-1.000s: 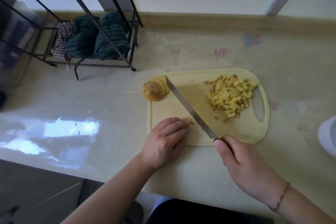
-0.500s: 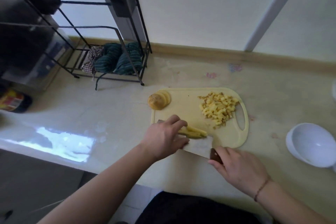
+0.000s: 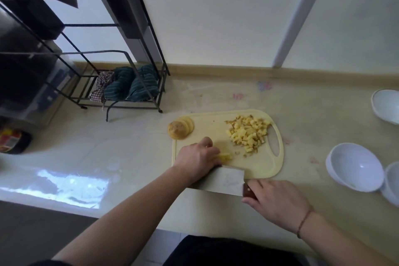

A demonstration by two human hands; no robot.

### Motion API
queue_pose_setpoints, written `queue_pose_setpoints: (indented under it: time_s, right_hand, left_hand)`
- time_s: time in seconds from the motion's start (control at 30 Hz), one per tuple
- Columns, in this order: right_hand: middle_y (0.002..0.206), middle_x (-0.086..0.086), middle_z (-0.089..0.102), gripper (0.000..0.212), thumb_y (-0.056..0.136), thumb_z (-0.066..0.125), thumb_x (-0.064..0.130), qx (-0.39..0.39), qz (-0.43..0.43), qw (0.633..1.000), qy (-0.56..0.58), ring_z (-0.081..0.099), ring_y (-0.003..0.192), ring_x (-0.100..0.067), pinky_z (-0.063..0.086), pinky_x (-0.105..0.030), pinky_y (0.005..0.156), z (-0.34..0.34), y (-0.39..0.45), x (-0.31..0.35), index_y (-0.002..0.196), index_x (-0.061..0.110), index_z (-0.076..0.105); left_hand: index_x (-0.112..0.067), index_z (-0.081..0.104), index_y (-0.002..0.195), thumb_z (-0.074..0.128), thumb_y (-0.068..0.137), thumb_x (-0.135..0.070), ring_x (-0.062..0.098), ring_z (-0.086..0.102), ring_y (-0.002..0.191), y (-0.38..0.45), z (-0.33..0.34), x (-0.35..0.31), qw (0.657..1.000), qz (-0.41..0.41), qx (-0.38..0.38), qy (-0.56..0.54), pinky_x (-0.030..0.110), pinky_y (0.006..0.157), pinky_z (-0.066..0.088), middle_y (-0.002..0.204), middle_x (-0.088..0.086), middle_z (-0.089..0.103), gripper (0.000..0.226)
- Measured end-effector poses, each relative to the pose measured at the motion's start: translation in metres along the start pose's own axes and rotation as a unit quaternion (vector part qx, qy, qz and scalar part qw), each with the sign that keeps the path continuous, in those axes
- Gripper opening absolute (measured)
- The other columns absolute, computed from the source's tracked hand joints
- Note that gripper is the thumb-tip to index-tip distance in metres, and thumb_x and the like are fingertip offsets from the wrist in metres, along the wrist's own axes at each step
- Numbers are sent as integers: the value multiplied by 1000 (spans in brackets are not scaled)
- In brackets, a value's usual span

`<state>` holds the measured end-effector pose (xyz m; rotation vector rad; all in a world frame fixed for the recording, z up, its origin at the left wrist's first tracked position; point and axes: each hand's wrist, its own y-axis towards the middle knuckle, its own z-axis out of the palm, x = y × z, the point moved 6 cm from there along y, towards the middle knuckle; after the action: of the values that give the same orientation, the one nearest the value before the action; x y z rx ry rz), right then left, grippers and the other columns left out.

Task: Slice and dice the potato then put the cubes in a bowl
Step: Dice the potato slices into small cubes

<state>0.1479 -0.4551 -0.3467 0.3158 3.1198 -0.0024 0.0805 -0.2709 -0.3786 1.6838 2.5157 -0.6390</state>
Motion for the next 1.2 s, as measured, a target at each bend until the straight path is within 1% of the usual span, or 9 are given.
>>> queue_pose_setpoints:
  time_s: [0.23, 0.33, 0.37, 0.4, 0.53, 0.7, 0.87, 1.03, 1.2]
  right_hand:
    - [52, 1, 59, 70, 95, 10, 62, -26, 26, 999, 4, 55, 37, -19, 37, -29, 32, -8, -60, -33, 70, 23, 62]
    - [61, 7, 64, 51, 90, 24, 67, 10, 103, 992, 76, 63, 53, -16, 50, -33, 52, -18, -92, -54, 79, 30, 57]
    - [59, 14, 60, 43, 89, 26, 69, 24, 138, 982, 122, 60, 54, -7, 48, -25, 57, -22, -98, -56, 78, 34, 50]
    - [55, 18, 55, 41, 87, 25, 72, 32, 174, 969, 174, 54, 51, 1, 44, -17, 56, -23, -100, -57, 77, 37, 44]
    - [55, 0, 56, 49, 82, 32, 73, 45, 284, 855, 433, 49, 48, -8, 42, -25, 55, -12, -83, -34, 78, 28, 50]
    - [50, 2, 50, 39, 89, 42, 50, 65, 336, 782, 521, 40, 42, -6, 38, -32, 52, -1, -44, -8, 72, 16, 53]
    - [54, -2, 54, 35, 93, 43, 43, 69, 358, 795, 486, 45, 45, -6, 45, -35, 56, 9, -36, -4, 70, 19, 53]
    - [59, -4, 59, 33, 94, 39, 44, 68, 353, 799, 482, 53, 53, -11, 47, -35, 61, 12, -27, 8, 73, 23, 52]
    - [64, 1, 60, 31, 96, 37, 43, 97, 318, 814, 477, 58, 61, -13, 46, -31, 61, 15, -9, 26, 77, 23, 50]
  left_hand:
    - [-27, 55, 140, 60, 98, -51, 28, 62, 106, 1, 1, 8, 998, 58, 2, 26, 36, 77, 50, 136, -2, 53, 49]
    - [-28, 50, 145, 66, 91, -57, 27, 63, 107, -7, 2, 23, 999, 31, -4, 22, 35, 76, 49, 138, -5, 51, 63]
    - [-27, 51, 143, 68, 89, -58, 27, 63, 105, -11, 4, 28, 1000, 16, -10, 17, 36, 76, 50, 137, -4, 51, 65]
    - [-25, 54, 140, 71, 87, -58, 29, 64, 102, -14, 6, 31, 1000, 5, -22, 3, 37, 74, 52, 133, -2, 53, 64]
    - [-11, 66, 116, 84, 79, -43, 36, 64, 85, -20, 15, 35, 994, -39, -72, -74, 39, 64, 54, 113, 6, 59, 52]
    - [-11, 64, 127, 80, 87, -32, 29, 64, 95, -21, 20, 31, 983, -50, -92, -153, 43, 79, 57, 115, 4, 59, 49]
    - [-7, 61, 133, 80, 86, -21, 28, 64, 95, -16, 19, 18, 979, -13, -102, -178, 34, 85, 53, 123, 8, 58, 52]
    - [-10, 57, 141, 78, 87, -21, 32, 64, 82, -14, 18, 16, 985, 17, -105, -137, 36, 75, 51, 133, 11, 54, 58]
    - [-4, 65, 126, 81, 83, -19, 37, 65, 71, -12, 20, 12, 989, 52, -105, -85, 37, 55, 52, 123, 15, 58, 47]
